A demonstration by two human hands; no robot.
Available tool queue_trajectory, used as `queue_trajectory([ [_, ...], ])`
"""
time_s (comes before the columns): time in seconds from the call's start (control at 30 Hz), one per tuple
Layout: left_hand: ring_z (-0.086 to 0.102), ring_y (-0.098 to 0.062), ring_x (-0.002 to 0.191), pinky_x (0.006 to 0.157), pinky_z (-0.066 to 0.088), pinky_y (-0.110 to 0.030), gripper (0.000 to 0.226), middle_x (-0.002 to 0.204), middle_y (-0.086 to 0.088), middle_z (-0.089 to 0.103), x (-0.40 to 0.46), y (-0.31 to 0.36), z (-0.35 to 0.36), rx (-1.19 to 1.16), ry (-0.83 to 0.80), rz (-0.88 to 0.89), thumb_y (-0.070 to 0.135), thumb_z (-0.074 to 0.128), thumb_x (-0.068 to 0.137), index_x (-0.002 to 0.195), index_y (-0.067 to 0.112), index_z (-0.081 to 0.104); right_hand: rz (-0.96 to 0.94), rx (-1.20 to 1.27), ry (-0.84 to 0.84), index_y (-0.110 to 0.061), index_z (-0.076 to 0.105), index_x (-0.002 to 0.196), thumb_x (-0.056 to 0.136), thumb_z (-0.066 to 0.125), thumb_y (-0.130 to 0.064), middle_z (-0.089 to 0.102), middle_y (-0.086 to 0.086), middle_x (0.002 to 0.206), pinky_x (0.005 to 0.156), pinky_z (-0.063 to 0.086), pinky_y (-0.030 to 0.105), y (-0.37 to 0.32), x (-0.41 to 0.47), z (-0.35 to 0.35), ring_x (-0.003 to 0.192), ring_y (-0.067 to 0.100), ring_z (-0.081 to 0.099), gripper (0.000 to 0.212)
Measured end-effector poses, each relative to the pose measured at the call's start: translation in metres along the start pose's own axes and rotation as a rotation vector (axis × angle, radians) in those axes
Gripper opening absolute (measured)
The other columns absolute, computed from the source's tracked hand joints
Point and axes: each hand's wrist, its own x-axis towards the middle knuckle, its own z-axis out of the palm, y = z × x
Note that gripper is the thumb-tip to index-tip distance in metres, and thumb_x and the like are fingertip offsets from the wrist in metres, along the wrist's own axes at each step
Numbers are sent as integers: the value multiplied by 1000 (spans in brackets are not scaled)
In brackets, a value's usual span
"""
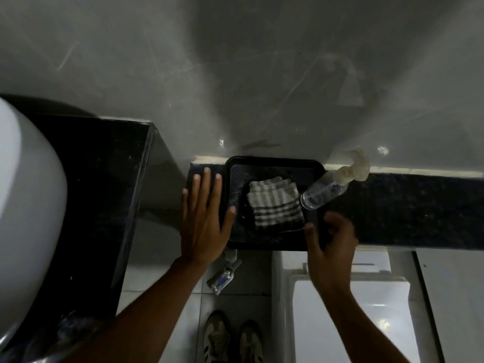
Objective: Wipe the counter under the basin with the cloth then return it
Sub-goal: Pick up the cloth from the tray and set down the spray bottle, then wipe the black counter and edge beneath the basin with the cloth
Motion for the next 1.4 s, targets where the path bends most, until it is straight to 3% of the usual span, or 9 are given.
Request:
queue_trajectory([
  [0.2,12,-29,149,120,17,-53,58,161,-6,23,-16,53,17,177,-160,310,45,36,100,150,17,29,184,-185,-162,-14,54,120,88,64,-43,65,9,105,88,52,54,-11,6,23,102,31,62,44],
  [0.33,22,-32,147,118,18,-55,54,157,-7,32,-17,56,23,208,-201,254,39,39,99,147,15,37,415,107,-273,-22,65,93,89,67,-26,69,0,90,72,53,33,-27,25,28,84,18,65,6],
  [0.43,21,-32,147,118,14,-55,57,157,-6,31,-16,54,24,170,-221,238,42,40,99,150,17,31,460,332,-346,-25,65,92,87,69,-17,69,-4,91,65,45,23,-40,33,30,87,13,64,11],
  [0.73,14,-20,150,116,25,-56,53,159,-2,29,-32,64,-11,-328,-186,135,41,40,97,146,19,38,272,637,-469,-21,50,133,83,71,-20,67,-1,122,88,55,32,-66,-6,32,111,15,66,54],
  [0.97,-3,-10,149,121,14,-45,74,162,5,1,-76,71,-104,-167,-299,85,36,53,96,151,26,4,141,654,-425,-32,71,93,95,59,-19,77,-13,90,64,56,16,-122,-52,23,85,3,73,18],
  [1.13,38,-17,140,113,31,-29,53,150,-4,45,-121,52,-218,-11,171,194,16,57,90,142,13,46,-366,242,-363,-6,69,103,87,59,-8,73,14,96,81,55,43,-177,-100,58,90,31,68,19],
  [1.2,46,-19,132,109,34,-29,42,145,-3,50,-142,23,-270,55,268,236,20,55,92,133,15,55,-613,-22,-421,-10,62,124,84,59,-19,67,12,123,90,49,43,-190,-129,82,105,32,58,41],
  [1.3,37,-29,140,106,36,-41,54,153,-9,39,-174,-49,-330,314,161,78,41,50,91,139,16,48,-747,-397,-598,-20,36,149,88,46,-55,26,2,162,110,26,45,-184,-177,118,145,24,22,70],
  [1.4,12,-31,149,114,24,-52,77,162,-12,17,-200,-109,-359,461,-82,-164,62,21,89,152,18,27,-744,-510,-629,-12,12,155,84,28,-70,1,5,166,119,7,49,-173,-202,141,152,24,-8,93],
])
